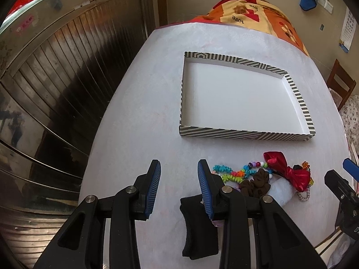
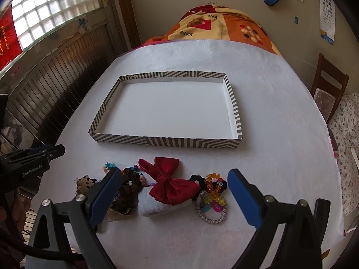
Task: Organize jewelry
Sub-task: 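Close the left gripper on the black fabric headband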
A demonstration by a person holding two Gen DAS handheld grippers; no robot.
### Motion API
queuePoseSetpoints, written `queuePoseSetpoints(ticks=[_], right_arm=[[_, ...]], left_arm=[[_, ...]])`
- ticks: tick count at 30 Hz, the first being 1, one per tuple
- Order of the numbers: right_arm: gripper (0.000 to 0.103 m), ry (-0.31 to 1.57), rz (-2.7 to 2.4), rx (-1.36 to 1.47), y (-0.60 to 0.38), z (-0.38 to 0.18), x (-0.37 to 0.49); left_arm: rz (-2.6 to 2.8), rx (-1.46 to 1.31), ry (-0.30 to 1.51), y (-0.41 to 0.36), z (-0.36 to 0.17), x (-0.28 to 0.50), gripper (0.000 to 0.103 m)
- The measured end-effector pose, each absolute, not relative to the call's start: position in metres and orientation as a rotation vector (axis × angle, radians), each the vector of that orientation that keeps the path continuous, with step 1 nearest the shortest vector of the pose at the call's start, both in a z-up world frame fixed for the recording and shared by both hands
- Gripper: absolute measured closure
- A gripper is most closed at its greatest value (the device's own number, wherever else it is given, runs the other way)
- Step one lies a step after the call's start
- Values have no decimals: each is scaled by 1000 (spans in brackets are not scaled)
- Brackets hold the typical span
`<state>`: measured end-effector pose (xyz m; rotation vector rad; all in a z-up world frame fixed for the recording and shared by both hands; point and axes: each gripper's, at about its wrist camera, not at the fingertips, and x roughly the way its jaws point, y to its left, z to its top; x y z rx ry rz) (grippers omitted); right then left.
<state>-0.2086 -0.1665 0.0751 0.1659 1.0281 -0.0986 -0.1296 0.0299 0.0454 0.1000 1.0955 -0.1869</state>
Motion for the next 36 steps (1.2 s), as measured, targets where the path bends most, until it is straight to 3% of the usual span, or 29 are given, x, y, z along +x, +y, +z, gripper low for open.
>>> queuePoseSetpoints(ticks=[36], right_arm=[[5,1065,-114,185,-173,65,-208]], left_arm=[[-185,114,1135,29,32,-128,90]])
